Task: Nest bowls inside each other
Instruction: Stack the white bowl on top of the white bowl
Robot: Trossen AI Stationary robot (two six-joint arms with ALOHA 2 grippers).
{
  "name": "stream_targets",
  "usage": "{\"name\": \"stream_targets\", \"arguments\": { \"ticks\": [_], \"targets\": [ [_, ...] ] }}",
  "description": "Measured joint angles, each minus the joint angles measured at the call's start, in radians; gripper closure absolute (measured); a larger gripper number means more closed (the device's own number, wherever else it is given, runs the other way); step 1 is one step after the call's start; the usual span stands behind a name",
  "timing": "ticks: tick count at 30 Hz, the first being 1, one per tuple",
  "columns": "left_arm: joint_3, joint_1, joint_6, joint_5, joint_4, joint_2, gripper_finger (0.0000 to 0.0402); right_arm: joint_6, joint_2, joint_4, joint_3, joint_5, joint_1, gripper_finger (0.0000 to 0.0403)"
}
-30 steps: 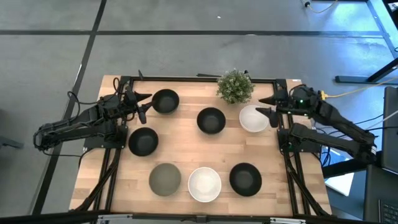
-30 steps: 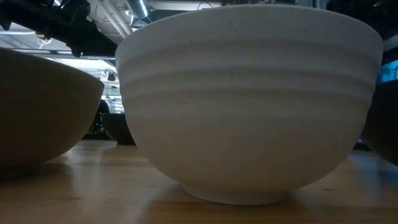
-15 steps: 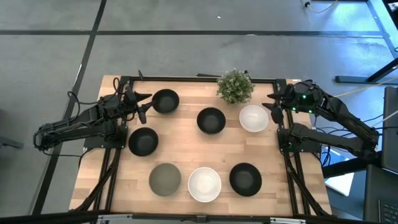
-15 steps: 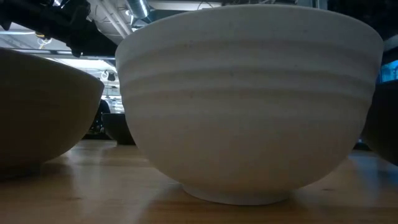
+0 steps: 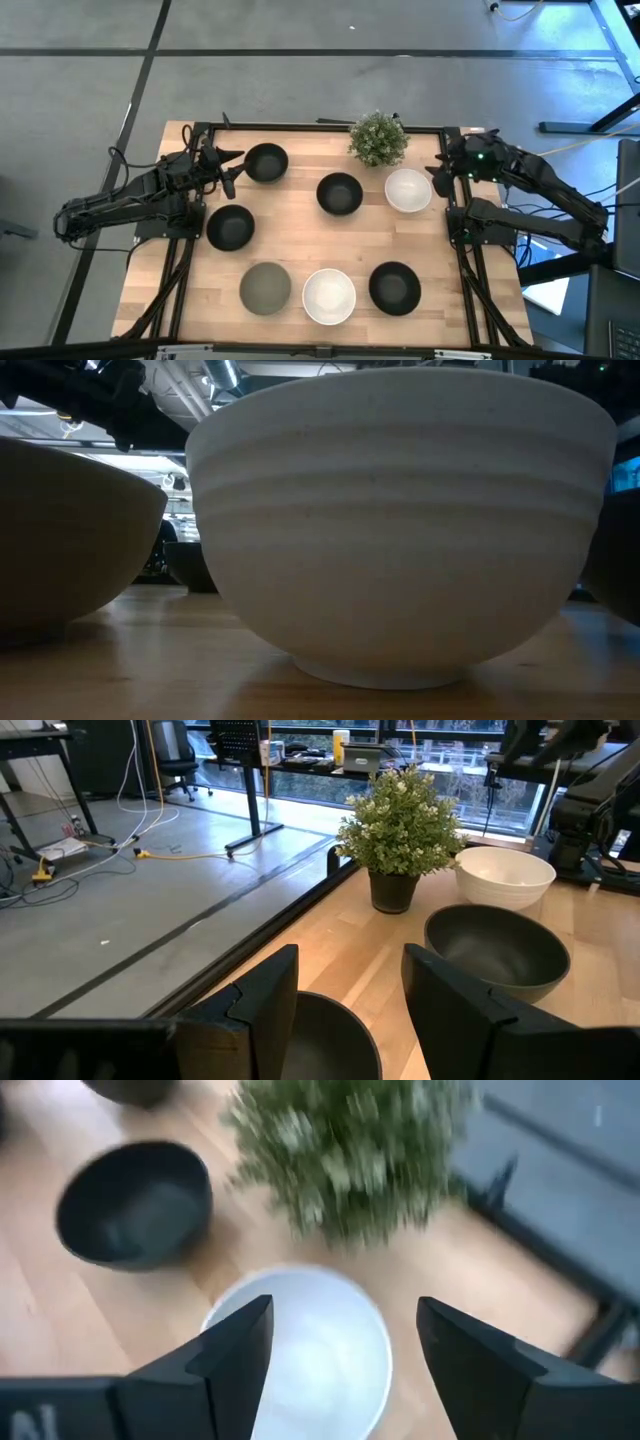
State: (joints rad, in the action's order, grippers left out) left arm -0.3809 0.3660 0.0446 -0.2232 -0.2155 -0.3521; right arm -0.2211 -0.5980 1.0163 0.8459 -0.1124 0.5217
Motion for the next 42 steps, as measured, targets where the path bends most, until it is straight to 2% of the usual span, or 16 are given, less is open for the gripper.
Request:
{"name": "stream_targets", "arguments": {
  "ticks": [6,10,17,22,29,37,42],
  "targets": [
    [0.000,0.000,0.001,0.000,0.000,0.000,0.0227,-0.195,-0.089,0.088,0.000,0.000,0.000,0.0154],
    [0.000,0.000,0.001,0.000,0.000,0.000,0.0227,-0.222,-0.164,0.106,0.000,-0.001,0.000,0.0154],
    [0.000,0.000,0.001,0.000,0.000,0.000,0.0227,-0.199,-0.272,0.113,-0.015,-0.083,0.000,0.0154],
    [0.000,0.000,0.001,0.000,0.000,0.000,0.0227,-0.190,-0.260,-0.016,-0.139,-0.021,0.000,0.0154],
    [0.000,0.000,0.001,0.000,0.000,0.000,0.0227,-0.220,-0.207,-0.068,-0.267,-0.001,0.000,0.0154],
    [0.000,0.000,0.001,0.000,0.000,0.000,0.0227,-0.298,-0.178,-0.092,-0.267,0.002,0.000,0.0154],
    [0.000,0.000,0.001,0.000,0.000,0.000,0.0227,-0.318,-0.181,-0.082,-0.267,-0.052,0.000,0.0154]
  ]
}}
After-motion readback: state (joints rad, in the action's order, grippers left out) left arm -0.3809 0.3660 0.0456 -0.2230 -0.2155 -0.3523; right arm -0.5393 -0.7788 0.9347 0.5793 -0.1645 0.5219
